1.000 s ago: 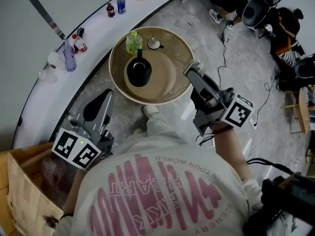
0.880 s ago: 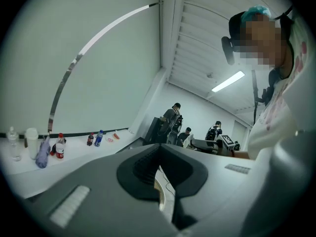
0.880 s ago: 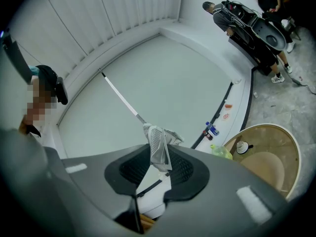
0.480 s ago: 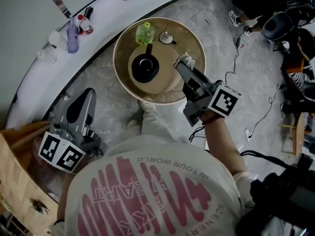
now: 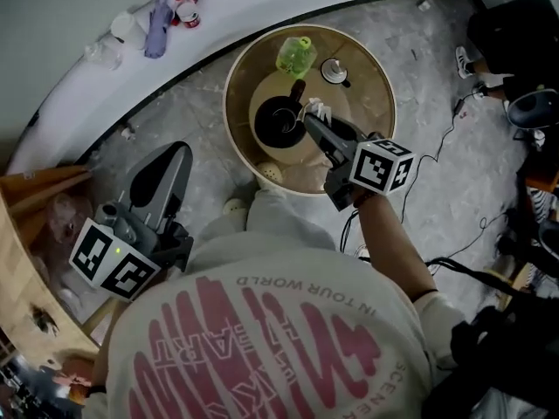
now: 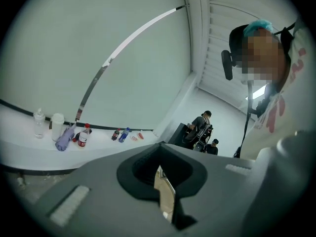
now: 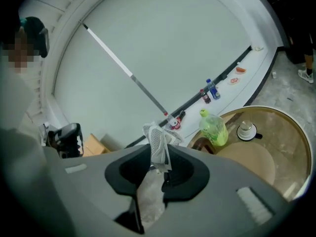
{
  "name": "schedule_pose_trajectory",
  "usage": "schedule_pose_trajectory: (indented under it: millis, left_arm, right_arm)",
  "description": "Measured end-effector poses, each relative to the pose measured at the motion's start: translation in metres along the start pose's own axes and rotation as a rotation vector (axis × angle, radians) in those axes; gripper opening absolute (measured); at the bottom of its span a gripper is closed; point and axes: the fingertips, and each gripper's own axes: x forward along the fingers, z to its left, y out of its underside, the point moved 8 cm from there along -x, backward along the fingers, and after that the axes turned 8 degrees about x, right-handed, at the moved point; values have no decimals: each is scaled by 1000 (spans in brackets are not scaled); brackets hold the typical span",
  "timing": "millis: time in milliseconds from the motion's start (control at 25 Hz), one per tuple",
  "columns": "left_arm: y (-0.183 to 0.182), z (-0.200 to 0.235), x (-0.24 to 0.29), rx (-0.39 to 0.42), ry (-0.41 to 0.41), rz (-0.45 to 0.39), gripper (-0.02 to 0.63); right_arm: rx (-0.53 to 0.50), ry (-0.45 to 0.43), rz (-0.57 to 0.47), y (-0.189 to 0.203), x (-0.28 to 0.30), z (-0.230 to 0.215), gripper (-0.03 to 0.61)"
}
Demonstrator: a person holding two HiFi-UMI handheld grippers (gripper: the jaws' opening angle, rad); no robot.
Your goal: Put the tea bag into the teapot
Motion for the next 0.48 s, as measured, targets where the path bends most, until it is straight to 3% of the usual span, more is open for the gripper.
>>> schedule_pose_trajectory:
  millis: [280,480]
  left_arm:
    - [18,16,-1,-18,-136,37,15]
    - [28,21,-3,-55,-181,44,17]
  right_arm:
    - [-22,43,196,12,39,-34,83]
    - [-207,96,356,18,63,-41,83]
